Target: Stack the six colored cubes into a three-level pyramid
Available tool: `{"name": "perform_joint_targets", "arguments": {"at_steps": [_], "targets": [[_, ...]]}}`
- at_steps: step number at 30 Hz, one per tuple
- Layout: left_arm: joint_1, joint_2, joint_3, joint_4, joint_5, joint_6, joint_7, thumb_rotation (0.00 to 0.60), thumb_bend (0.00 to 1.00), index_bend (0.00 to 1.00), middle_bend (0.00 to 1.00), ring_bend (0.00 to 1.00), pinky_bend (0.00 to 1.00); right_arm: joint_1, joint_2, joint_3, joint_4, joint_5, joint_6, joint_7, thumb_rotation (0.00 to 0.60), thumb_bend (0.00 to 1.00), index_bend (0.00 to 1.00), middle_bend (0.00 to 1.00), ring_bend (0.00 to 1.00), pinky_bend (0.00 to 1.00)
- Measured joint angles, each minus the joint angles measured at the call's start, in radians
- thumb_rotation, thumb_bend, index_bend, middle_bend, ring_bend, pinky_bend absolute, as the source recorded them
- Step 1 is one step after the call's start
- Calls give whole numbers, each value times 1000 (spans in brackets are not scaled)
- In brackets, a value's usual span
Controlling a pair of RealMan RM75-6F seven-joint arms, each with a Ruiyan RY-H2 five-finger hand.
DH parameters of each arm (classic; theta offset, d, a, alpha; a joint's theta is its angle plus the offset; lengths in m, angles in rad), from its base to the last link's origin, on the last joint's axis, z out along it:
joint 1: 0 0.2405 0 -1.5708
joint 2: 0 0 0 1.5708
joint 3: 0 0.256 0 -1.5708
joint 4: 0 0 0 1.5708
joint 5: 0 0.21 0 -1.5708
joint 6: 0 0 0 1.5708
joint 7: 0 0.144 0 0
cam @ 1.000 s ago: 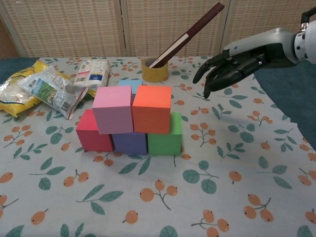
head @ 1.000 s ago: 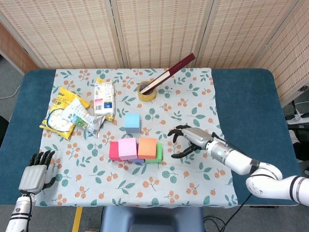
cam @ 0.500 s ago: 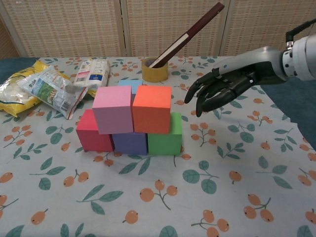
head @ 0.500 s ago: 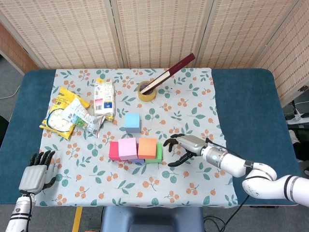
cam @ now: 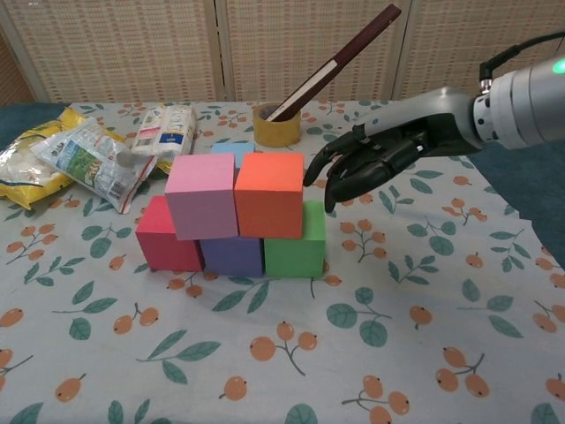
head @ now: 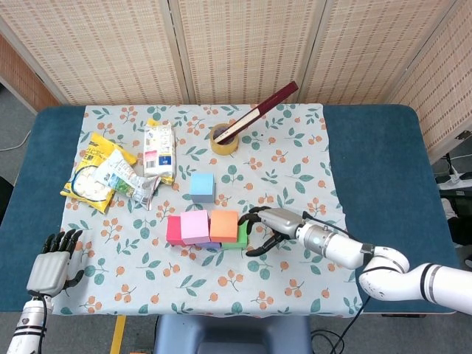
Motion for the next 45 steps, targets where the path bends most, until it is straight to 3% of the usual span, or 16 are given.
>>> {"name": "perform_joint_targets", "arguments": {"at_steps": [9,18,29,35,39,45], "targets": [[2,-1,1,-3,1,4,6,600,319,0,50,0,59,15,-10,-3,6,10,-2,4,312,55,178,311,0,0],[1,1,-1,-1,-3,-1,2,600,319,0,50,0,60,-1,51,-23,-27,-7,2,4,313,55,191,311,0,0],[-1,2,-8,5,-11,-1,2,600,319,0,50,0,60,-40,109,-18,4,-57,118,2,329,55,204,310,0,0],[-4,-5,-7,8,-14,-7,10,600,319,0,50,0,60,-33,73,-3,100,-50,194,-167,346,55,147,270,0,0],[-6,-8,-10,13,-26,-14,13,600,319,0,50,0,60,-18,35,4,158,-45,237,-303,363,55,58,209,0,0],[-8,-14,-23,26,-60,-26,16,600,319,0,50,0,60,33,-91,11,306,-42,305,-654,391,55,12,156,0,0]]}}
